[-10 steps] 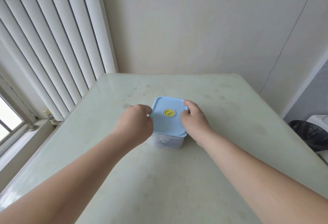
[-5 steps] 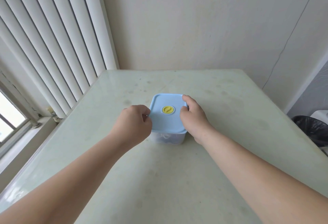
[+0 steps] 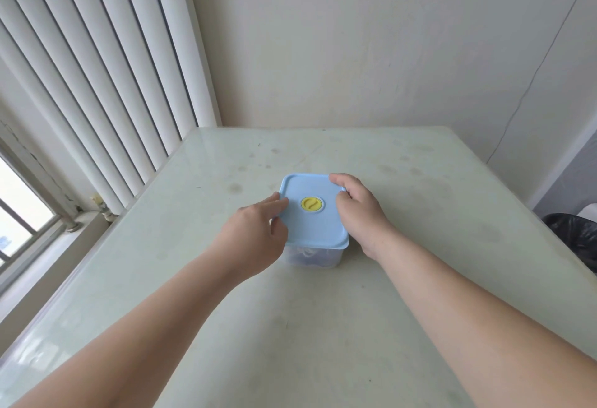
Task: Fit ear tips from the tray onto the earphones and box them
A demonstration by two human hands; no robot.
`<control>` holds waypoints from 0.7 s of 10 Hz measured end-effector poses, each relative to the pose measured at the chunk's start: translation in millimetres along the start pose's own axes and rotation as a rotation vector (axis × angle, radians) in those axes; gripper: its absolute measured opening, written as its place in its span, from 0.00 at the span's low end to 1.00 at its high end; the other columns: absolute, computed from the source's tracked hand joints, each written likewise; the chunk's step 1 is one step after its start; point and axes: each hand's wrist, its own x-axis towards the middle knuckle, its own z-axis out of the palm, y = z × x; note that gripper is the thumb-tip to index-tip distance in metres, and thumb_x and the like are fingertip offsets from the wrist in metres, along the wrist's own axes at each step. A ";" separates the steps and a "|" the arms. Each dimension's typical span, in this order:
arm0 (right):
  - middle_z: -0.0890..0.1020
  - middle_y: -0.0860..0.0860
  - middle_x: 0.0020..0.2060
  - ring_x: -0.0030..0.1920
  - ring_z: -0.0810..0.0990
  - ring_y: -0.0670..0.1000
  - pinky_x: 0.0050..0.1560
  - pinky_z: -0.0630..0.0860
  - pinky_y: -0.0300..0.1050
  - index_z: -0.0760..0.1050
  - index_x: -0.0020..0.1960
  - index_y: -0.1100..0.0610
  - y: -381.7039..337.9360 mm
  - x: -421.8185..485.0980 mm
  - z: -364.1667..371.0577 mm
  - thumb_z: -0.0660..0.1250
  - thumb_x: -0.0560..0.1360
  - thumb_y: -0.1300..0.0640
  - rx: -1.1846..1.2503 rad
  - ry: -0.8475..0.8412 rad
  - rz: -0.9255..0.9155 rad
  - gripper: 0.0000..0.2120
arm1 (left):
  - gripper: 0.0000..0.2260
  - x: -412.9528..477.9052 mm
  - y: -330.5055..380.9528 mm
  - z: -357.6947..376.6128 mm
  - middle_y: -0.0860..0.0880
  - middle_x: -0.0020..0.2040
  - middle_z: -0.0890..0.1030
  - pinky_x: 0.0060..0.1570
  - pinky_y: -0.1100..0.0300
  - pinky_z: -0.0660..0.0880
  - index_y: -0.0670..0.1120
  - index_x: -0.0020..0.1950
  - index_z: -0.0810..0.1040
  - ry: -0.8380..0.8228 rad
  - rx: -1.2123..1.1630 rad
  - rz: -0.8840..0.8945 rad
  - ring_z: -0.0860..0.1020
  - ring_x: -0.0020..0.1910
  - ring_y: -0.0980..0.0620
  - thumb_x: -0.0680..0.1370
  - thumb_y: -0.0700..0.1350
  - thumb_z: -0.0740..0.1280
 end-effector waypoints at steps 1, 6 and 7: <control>0.73 0.41 0.67 0.69 0.70 0.45 0.63 0.67 0.40 0.72 0.73 0.47 -0.8 7.7 -5.2 0.52 0.81 0.63 0.036 -0.035 0.044 0.25 | 0.18 -2.9 4.8 3.4 0.56 0.73 0.76 0.52 0.53 0.77 0.50 0.71 0.78 0.038 0.071 0.029 0.81 0.53 0.46 0.82 0.42 0.59; 0.66 0.51 0.32 0.35 0.64 0.52 0.34 0.71 0.48 0.66 0.37 0.63 2.1 -47.0 -9.7 0.64 0.76 0.43 -0.050 0.162 0.080 0.23 | 0.15 -4.3 12.3 17.4 0.48 0.73 0.72 0.50 0.52 0.76 0.43 0.63 0.75 -0.010 0.114 -0.038 0.77 0.59 0.42 0.85 0.44 0.52; 0.83 0.47 0.41 0.40 0.80 0.54 0.55 0.82 0.61 0.81 0.48 0.57 -3.6 -54.3 -22.3 0.66 0.76 0.44 -0.054 0.123 0.095 0.16 | 0.12 6.5 20.5 2.5 0.41 0.73 0.70 0.62 0.53 0.74 0.42 0.60 0.77 -0.059 0.136 -0.089 0.73 0.71 0.42 0.83 0.42 0.56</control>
